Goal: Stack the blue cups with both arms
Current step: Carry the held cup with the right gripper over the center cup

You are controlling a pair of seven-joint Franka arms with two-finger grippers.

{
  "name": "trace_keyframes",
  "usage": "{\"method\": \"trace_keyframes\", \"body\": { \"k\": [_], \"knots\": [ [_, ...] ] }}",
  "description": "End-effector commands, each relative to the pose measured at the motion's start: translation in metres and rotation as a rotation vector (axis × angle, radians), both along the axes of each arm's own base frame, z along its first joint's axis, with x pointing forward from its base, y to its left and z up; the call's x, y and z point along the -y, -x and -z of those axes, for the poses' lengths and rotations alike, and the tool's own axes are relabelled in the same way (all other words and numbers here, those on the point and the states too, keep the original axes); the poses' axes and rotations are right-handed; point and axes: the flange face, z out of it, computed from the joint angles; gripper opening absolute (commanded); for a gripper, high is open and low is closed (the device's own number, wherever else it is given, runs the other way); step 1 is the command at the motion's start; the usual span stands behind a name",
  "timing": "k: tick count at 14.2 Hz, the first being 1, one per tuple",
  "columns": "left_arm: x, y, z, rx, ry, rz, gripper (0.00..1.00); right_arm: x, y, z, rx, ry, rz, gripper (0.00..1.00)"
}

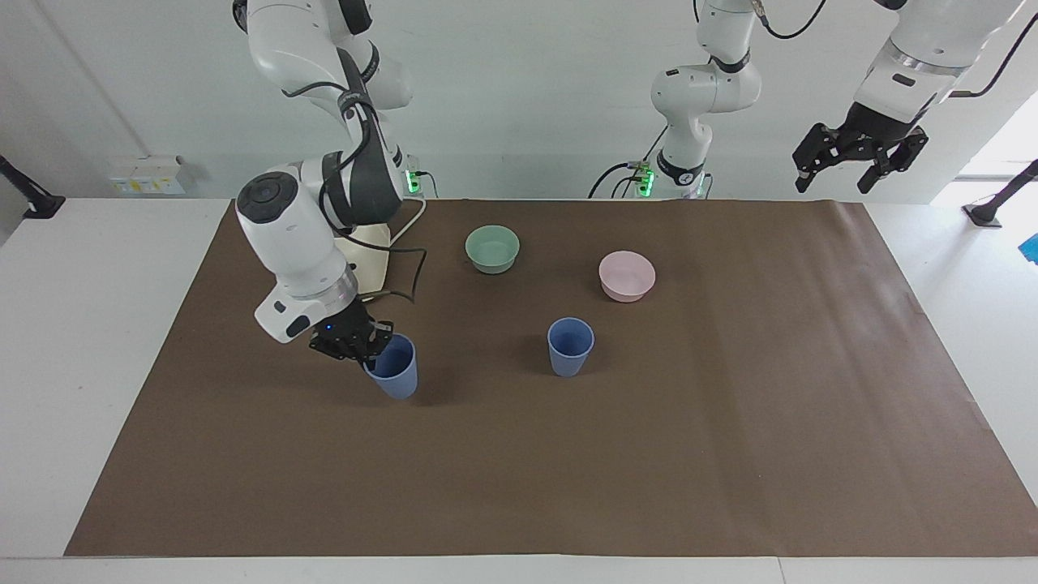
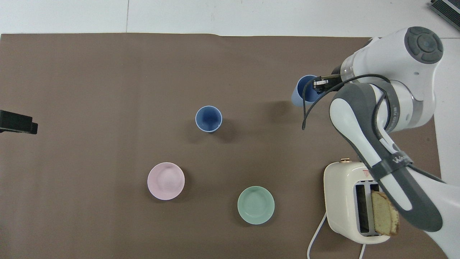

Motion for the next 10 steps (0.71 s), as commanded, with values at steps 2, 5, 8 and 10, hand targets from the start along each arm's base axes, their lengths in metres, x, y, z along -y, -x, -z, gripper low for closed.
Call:
{"method": "trace_keyframes", "body": {
  "k": [2,5,8,10],
  "knots": [
    [0.001,0.001,0.005,0.008,0.014,-0.006,1.0,-0.081,0.011,-0.031,-0.005,-0.051,0.073,0.0],
    [-0.004,0.002,0.003,0.008,0.014,-0.019,1.0,-0.141,0.026,-0.047,0.006,-0.081,0.119,0.0],
    [-0.002,0.001,0.003,0.008,0.013,-0.016,1.0,-0.192,0.042,-0.061,0.016,-0.11,0.124,0.0],
    [-0.002,0.002,0.002,0.01,0.013,-0.016,1.0,-0.211,0.047,-0.068,0.027,-0.126,0.114,0.0]
  ]
}}
